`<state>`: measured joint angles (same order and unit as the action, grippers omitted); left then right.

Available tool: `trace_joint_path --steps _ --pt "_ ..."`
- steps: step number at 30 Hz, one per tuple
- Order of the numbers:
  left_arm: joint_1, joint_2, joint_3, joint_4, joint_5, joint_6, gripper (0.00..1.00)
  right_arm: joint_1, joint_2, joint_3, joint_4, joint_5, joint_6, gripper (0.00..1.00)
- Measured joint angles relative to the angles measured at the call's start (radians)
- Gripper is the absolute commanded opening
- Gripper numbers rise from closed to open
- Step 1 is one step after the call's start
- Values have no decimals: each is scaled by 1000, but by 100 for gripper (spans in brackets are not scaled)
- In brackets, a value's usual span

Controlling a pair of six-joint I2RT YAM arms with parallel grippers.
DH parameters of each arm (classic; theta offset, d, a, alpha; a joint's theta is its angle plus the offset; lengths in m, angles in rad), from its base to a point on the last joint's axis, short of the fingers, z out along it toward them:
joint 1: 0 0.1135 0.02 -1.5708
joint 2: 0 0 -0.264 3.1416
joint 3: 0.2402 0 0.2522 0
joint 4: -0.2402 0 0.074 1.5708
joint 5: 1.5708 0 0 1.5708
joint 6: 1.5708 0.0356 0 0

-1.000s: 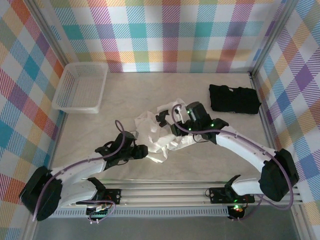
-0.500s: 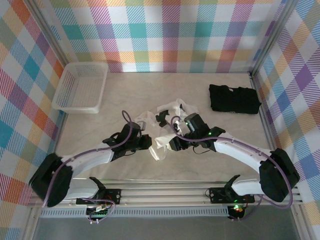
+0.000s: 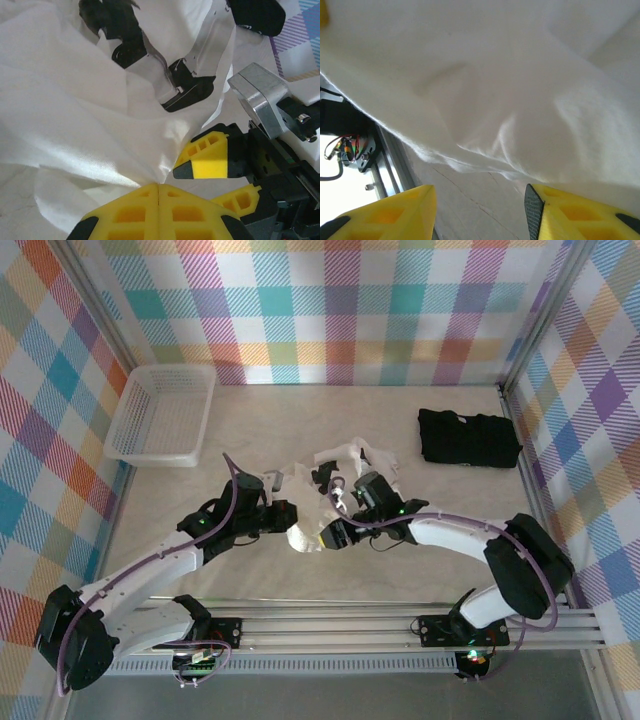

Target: Fold the inside-out t-shirt

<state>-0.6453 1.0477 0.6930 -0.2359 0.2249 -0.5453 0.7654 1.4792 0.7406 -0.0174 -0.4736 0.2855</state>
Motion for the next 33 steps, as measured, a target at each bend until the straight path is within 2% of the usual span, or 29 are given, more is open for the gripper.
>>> trace_joint_path --steps 5,12,15,20,25,29,33 --pt "1 -21 7 -63 2 1 0 16 5 -40 39 18 14 55" --pt "3 -69 57 -280 -20 22 0 17 -57 -29 -61 145 -10 56" --pt "3 -136 60 -360 -6 21 0 17 -95 4 -110 192 -36 56" --pt "3 -242 60 -395 41 1 0 17 -98 66 -162 236 -71 57" --pt "3 -206 50 -437 -45 -8 0 7 -98 98 -220 274 -95 58" --pt "3 -96 26 -470 -162 -2 8 -16 -98 119 -259 307 -103 60" --pt "3 -24 24 -484 -252 19 35 -46 -96 144 -290 371 -108 62"
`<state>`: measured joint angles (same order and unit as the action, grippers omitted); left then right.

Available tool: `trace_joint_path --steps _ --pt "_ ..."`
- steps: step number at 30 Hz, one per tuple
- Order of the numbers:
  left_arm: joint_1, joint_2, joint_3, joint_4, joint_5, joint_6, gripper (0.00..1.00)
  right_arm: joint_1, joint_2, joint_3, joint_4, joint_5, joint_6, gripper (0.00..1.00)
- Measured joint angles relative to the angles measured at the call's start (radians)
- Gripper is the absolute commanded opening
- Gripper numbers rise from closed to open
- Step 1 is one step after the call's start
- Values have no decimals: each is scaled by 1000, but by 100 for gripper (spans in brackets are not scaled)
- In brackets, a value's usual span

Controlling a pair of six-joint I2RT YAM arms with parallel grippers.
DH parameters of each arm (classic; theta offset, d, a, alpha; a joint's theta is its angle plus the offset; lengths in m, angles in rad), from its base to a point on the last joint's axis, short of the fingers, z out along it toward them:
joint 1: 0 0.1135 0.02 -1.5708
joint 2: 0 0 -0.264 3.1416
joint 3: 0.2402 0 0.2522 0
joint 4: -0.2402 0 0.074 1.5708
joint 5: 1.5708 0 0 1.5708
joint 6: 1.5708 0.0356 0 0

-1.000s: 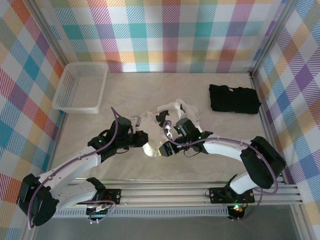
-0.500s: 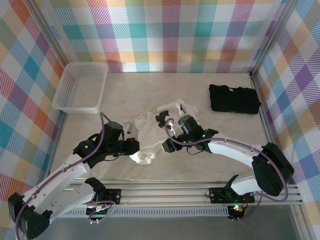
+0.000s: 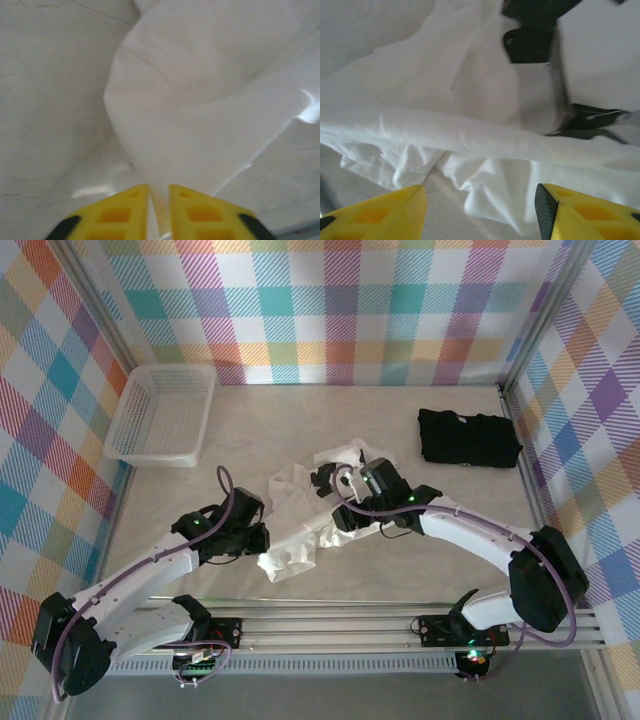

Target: Fold the inside-out t-shirt

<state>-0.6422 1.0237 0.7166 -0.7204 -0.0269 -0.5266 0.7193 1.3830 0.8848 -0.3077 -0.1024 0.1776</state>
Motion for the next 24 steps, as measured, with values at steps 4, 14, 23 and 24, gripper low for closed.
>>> trace_joint_path --steps 4,14,23,24 --pt "0 4 0 6 -89 0 53 -26 60 76 -4 79 1 63" --pt "156 221 69 342 -141 11 67 -97 363 366 27 259 -76 78" --pt "239 726 399 542 64 61 67 -177 444 441 -25 342 -183 82" --pt "239 773 440 544 75 69 66 -181 457 448 -32 342 -188 81"
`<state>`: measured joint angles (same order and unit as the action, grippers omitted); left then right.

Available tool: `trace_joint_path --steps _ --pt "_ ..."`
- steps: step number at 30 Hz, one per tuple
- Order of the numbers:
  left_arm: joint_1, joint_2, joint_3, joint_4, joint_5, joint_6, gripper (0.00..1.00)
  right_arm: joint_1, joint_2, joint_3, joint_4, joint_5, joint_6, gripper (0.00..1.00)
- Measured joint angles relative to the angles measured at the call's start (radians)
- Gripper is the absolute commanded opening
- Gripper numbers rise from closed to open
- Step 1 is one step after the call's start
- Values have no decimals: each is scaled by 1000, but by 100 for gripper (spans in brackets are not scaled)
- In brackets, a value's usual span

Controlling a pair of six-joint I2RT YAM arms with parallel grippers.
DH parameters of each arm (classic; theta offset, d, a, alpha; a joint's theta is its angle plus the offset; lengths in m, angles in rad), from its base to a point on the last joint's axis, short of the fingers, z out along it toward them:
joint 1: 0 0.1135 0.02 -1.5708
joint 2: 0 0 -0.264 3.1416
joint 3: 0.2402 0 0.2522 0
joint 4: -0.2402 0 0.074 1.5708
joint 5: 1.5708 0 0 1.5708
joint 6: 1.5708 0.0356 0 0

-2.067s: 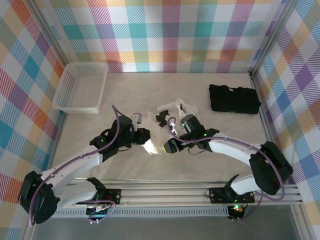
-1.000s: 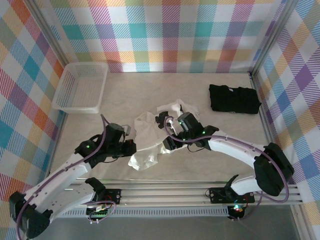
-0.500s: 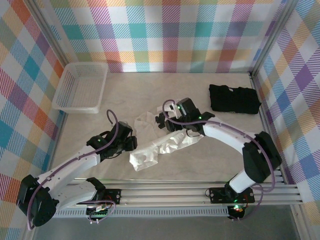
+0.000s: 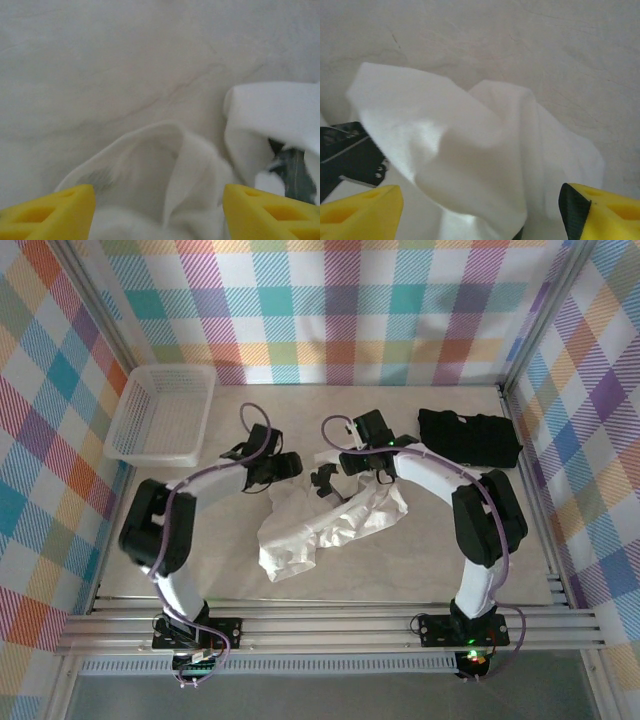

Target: Fold the inside-out t-shirt

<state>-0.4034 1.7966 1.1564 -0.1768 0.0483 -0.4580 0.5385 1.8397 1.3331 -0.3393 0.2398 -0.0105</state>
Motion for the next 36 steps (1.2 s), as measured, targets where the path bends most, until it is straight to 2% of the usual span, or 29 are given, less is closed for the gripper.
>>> trace_joint_path --steps 2,4,10,11,15,19,22,26,29,32,36 --pt "0 81 72 -4 12 11 61 -2 32 17 -11 -6 -6 76" --pt "0 150 132 -7 19 20 50 -3 71 37 -22 -19 -12 63" --pt "5 253 220 -32 40 40 4 -14 119 61 -30 -50 -30 18" --pt "8 254 231 -38 47 49 0 -17 117 69 -26 -55 -34 13" --pt "35 233 295 -50 76 60 0 -32 57 85 7 -71 -76 1" --pt "66 69 298 -48 117 63 0 -42 -114 73 68 -78 -132 0" --pt "72 -175 234 33 161 58 0 -42 -332 -5 159 -97 -162 3" --pt "66 -568 41 195 221 41 0 -42 -625 -187 260 -112 -136 19" --pt "52 -777 -143 269 251 36 0 -41 -771 -385 292 -127 -45 35" --pt "44 -836 -333 282 275 36 0 -37 -808 -576 274 -144 45 49" --pt "44 -780 -547 205 295 35 0 -11 -772 -743 204 -189 107 56"
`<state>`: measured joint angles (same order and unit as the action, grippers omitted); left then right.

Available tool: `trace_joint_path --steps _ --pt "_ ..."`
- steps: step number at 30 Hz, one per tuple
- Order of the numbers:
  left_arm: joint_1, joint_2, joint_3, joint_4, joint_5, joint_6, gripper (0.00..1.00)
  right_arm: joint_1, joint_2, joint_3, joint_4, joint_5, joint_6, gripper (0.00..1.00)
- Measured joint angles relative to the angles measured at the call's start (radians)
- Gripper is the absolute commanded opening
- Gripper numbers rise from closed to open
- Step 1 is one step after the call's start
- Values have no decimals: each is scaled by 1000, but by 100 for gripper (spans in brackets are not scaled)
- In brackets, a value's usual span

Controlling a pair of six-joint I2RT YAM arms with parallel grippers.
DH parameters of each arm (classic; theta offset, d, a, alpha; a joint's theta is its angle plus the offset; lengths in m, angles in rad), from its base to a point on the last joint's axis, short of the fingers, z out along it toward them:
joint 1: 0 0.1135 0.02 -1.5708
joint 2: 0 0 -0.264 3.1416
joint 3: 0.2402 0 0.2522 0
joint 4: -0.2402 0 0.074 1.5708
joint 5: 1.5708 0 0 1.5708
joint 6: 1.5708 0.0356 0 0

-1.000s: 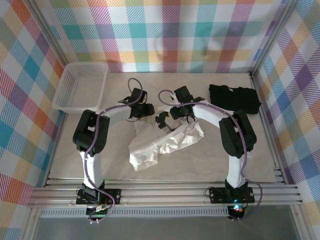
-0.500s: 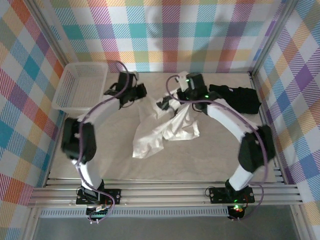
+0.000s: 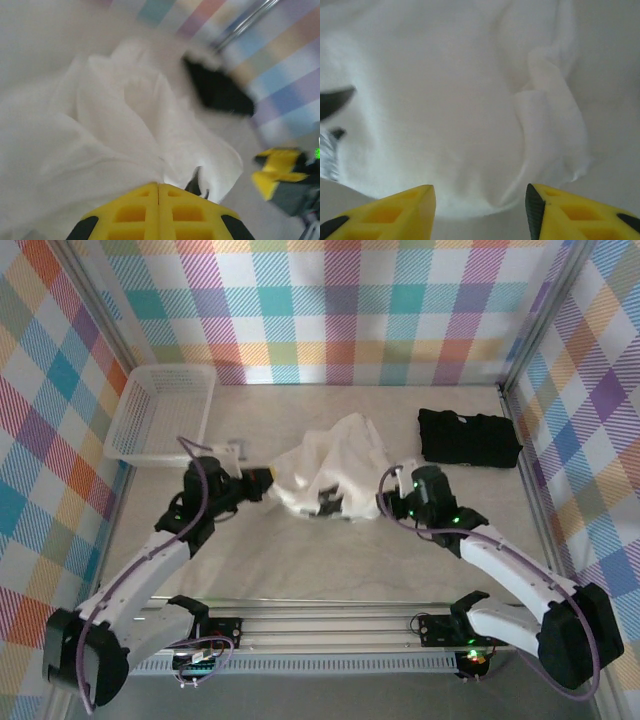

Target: Fold the inside-out t-shirt

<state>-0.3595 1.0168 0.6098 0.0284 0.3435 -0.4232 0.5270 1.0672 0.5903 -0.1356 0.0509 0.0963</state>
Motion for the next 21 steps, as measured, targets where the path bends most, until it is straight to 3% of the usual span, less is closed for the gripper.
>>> trace_joint_path --steps 4,9,17,19,21 --pt "-2 6 -82 -64 -1 -7 0 84 54 16 23 -40 3 60" --pt "-8 -56 -84 -68 -21 -7 0 182 283 197 68 -45 -18 64" --pt "-8 -114 -148 -84 -76 -7 0 206 674 521 98 1 -6 75" --pt "-9 -114 -162 -83 -80 -7 0 206 756 593 102 28 5 72" --pt "-10 -113 -171 -84 -87 -10 0 206 837 668 97 75 14 53"
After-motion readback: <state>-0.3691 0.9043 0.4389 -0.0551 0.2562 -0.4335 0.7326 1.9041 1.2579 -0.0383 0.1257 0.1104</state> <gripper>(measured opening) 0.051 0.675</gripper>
